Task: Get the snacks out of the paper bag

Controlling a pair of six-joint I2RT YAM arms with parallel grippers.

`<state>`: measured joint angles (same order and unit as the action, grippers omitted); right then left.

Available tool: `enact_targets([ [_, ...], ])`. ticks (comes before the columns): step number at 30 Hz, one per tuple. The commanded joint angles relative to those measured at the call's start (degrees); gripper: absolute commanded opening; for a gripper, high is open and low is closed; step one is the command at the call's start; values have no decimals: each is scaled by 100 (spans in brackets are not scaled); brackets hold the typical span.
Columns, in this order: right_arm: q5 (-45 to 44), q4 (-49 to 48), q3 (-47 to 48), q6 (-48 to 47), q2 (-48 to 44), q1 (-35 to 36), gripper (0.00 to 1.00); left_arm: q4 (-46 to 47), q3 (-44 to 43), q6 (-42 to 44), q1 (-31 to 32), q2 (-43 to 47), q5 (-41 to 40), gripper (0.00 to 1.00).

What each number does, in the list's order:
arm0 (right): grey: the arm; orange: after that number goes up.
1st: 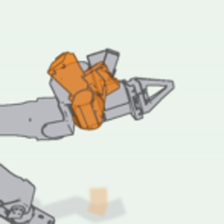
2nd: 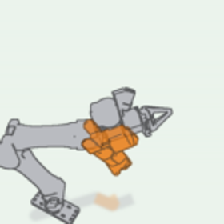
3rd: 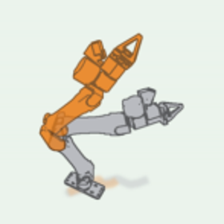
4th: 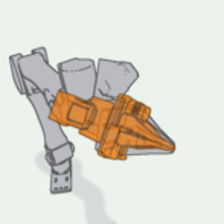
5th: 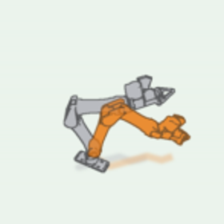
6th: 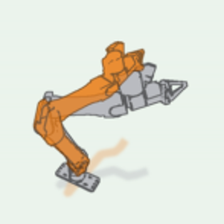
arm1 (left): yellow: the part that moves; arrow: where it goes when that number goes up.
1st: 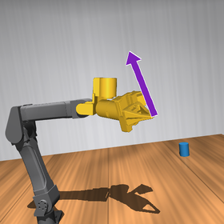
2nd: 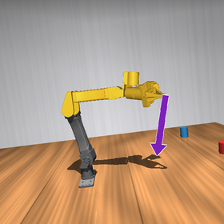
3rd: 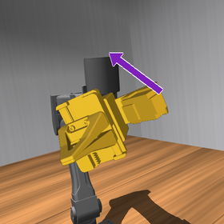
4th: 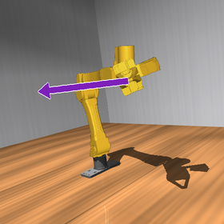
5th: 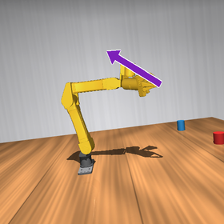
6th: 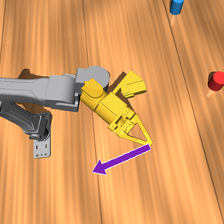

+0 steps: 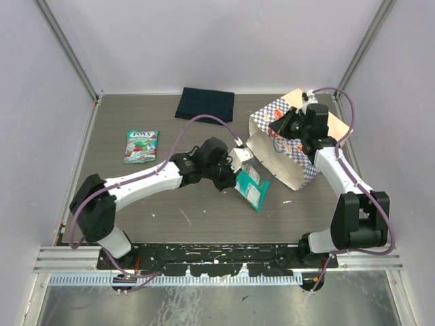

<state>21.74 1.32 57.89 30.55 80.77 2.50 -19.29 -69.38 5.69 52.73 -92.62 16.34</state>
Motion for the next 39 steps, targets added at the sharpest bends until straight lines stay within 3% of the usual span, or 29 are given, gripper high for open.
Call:
enact_targets([
  [1, 23, -271, 47, 32, -211, -22, 1, 220, -10, -235, -285, 855, -732, 0],
  [6, 88, -345, 31, 118, -167, -22, 1, -403, -352, -1445, -1079, 1044, -2414, 0],
  [9, 95, -320, 48, 108, -182, -22, 1, -1420, -668, -2305, -1512, 963, -3862, 0],
  [12, 55, -276, 43, 69, -236, -22, 1, -2256, -733, -2647, -1566, 1019, -5080, 0],
  [16, 111, -296, 33, 102, -221, -22, 1, -2537, -334, -2977, -1564, 1518, -5962, 0],
  [19, 156, -332, 6, 151, -218, -13, 1, -2735, -216, -3142, -1562, 1858, -6249, 0],
  [31, 220, -302, -25, 182, -365, -4, 1, -2981, -482, -3325, -1556, 2498, -6030, 0],
  [39, 265, -288, -38, 187, -380, -5, 1, -3725, -690, -3801, -1557, 2241, -6896, 0],
])
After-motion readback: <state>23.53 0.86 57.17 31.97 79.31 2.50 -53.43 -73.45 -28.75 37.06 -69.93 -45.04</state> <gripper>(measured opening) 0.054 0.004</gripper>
